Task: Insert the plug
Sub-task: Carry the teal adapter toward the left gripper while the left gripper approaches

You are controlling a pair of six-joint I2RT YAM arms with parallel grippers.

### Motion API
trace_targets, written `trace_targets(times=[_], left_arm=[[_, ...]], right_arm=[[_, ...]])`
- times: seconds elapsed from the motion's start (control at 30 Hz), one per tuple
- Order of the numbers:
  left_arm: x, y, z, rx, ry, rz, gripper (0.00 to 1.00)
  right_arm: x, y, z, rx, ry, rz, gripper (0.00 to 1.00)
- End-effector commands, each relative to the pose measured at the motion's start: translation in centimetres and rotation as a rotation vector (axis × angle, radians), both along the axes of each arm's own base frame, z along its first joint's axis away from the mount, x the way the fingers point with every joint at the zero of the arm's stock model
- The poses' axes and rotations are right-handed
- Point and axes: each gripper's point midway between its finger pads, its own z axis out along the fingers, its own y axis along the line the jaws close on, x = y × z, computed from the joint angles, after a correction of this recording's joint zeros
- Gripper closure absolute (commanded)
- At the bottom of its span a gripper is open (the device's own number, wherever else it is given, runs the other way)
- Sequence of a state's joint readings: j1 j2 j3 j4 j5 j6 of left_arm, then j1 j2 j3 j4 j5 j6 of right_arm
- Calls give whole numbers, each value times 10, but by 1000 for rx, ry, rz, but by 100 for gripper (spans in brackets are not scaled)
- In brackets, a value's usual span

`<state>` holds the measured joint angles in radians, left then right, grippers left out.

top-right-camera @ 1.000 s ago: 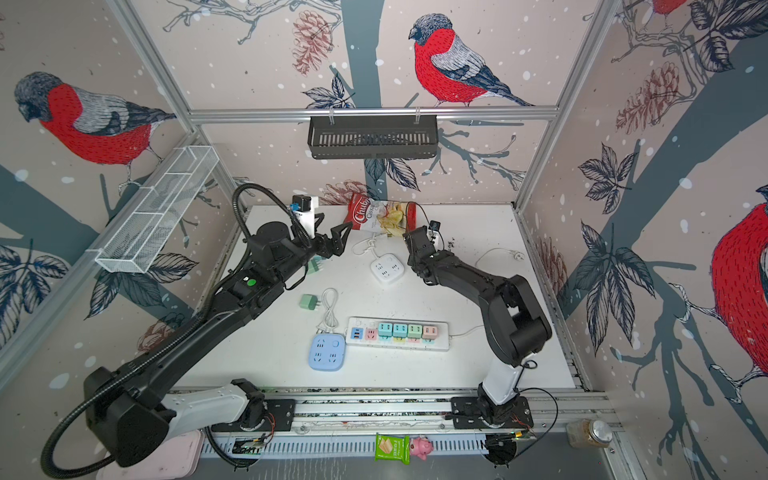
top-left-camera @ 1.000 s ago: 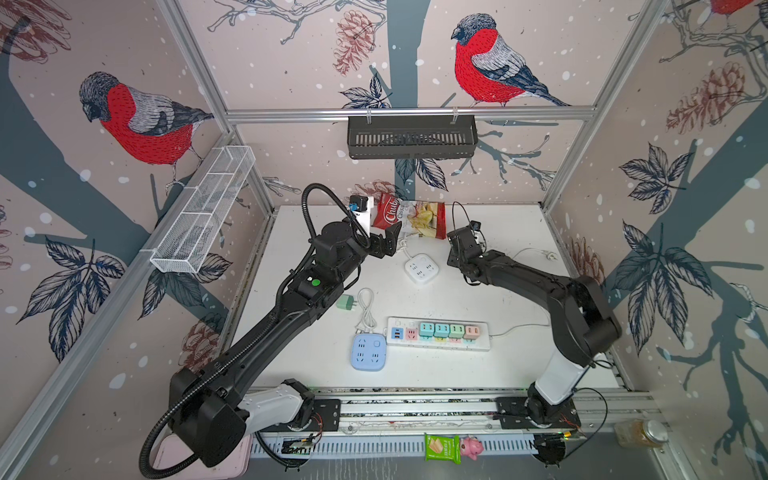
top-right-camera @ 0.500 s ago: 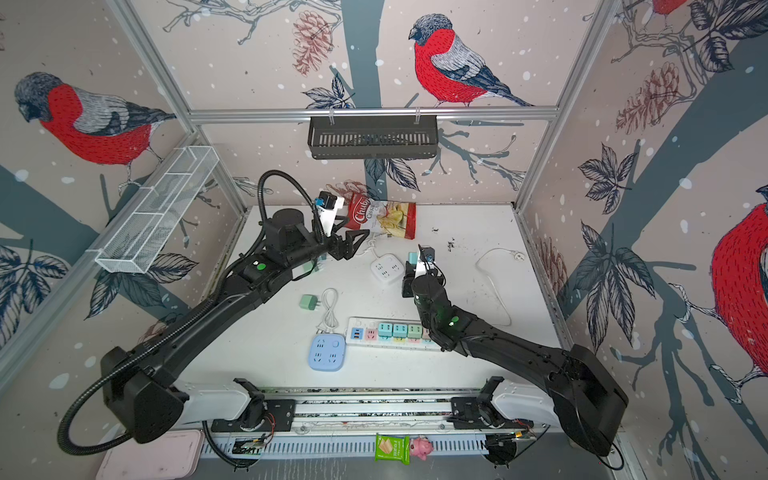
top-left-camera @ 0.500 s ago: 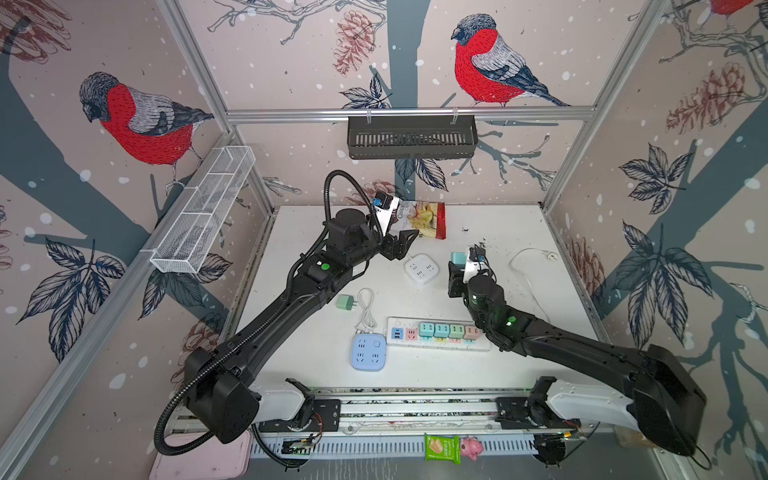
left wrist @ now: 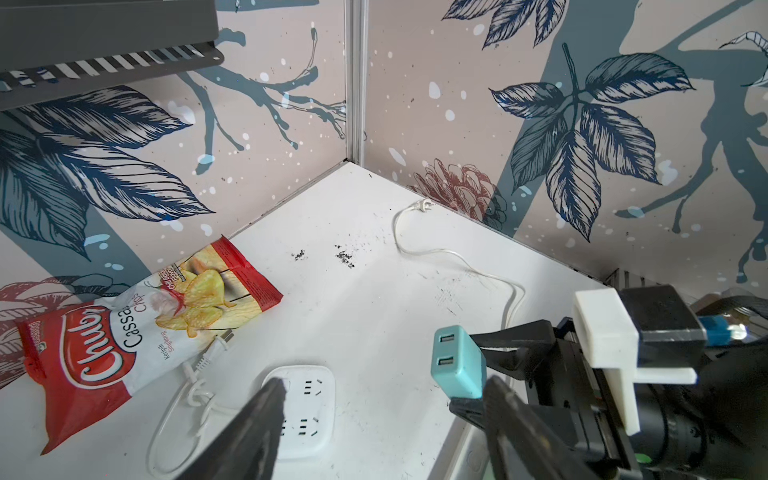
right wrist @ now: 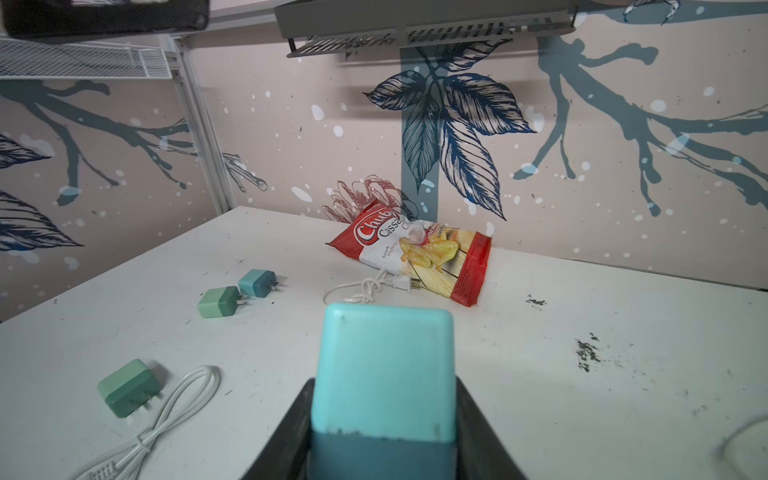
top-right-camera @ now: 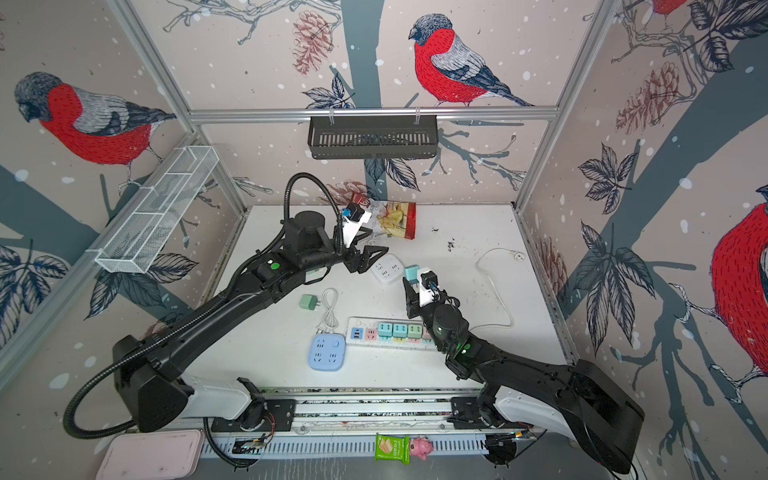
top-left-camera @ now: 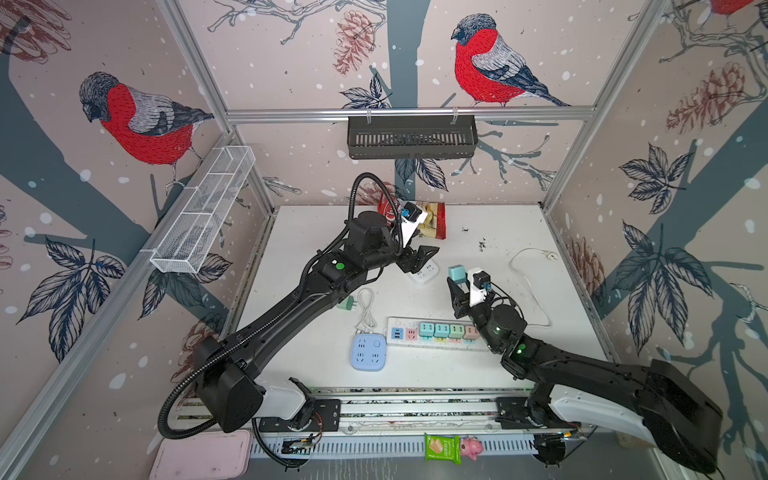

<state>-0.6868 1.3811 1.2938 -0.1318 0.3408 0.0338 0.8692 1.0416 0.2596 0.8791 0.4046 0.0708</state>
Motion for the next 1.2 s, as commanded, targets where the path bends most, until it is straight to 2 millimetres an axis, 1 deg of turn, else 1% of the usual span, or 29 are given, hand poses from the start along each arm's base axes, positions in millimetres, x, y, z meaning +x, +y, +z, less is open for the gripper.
trace_targets(times=[0.0, 0.1, 0.2, 0.33, 0.43, 0.53, 0.6, 0.7, 0.87, 1.03, 1.17], left_arm=[[-6, -4, 3, 10, -11, -41, 27], [-9, -5, 4, 3, -9, -58, 27], [-12, -10, 1, 0, 12, -81, 29], [-15, -18, -7, 27, 37, -112, 30], [-14, -23, -15, 53, 58, -125, 32], [-18, -29, -22, 74, 77, -158, 33], [-22, -36, -27, 99, 87, -186, 33], [-30, -46, -41, 161, 103, -216, 34], [-37, -60, -65, 260, 136, -232, 35], [-43, -67, -80, 321, 156, -245, 36], [-53, -75, -87, 345, 175, -280, 36]], right_arm=[[-13, 4, 40, 53, -172, 67, 96], [-17, 12, 31, -39, -184, 113, 97], [-27, 22, 21, -129, -210, 191, 97], [-43, 24, 16, -182, -282, 263, 97], [-54, 17, 16, -196, -350, 271, 97], [-59, 8, 14, -222, -397, 248, 97], [-58, 3, 12, -242, -401, 221, 97], [-54, -4, 10, -261, -386, 178, 97], [-57, -9, 12, -256, -399, 170, 97], [-58, -17, 12, -256, -411, 135, 97], [-59, -21, 14, -247, -421, 122, 98]])
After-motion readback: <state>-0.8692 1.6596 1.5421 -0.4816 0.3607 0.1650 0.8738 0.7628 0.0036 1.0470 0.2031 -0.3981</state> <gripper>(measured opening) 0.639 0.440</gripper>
